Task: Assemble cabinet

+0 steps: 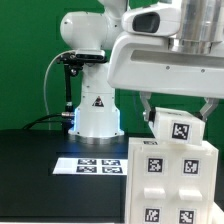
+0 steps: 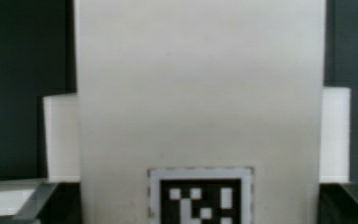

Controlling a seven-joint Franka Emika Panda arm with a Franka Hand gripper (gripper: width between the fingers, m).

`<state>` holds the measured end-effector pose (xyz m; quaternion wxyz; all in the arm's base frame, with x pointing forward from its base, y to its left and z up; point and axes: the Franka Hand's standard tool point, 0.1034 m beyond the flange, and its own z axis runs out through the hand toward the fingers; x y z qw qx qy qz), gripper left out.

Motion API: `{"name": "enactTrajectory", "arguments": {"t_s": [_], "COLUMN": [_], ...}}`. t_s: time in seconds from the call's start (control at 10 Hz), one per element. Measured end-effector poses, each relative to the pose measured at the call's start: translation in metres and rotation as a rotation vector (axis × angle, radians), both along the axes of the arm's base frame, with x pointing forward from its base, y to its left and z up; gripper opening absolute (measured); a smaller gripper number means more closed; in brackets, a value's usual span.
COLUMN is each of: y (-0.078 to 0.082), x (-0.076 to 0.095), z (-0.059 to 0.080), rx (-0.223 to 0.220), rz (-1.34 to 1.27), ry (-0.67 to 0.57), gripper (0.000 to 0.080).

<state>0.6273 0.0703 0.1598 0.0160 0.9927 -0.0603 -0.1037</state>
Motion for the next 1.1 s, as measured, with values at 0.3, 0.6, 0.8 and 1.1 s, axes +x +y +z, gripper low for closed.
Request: {"name": "enactTrajectory", "arguments": {"t_s": [0.3,0.6,0.8,1.1], "y": [0.0007,0.0007,0.0014,0.0035], "x": [0.0024,0.0024,0.0026,0.0073], "z": [-0.0004,-0.0004,-0.0006,0.0007], "rx": [-0.001,-0.006,-0.043,-0.055], "rz": [-0.006,-0.034,-0.244,-0.617], "ry": [-0.015,-0.016,-0.038,-0.089], "gripper": [0.0557,0.0557,0.0557,0.0557]}}
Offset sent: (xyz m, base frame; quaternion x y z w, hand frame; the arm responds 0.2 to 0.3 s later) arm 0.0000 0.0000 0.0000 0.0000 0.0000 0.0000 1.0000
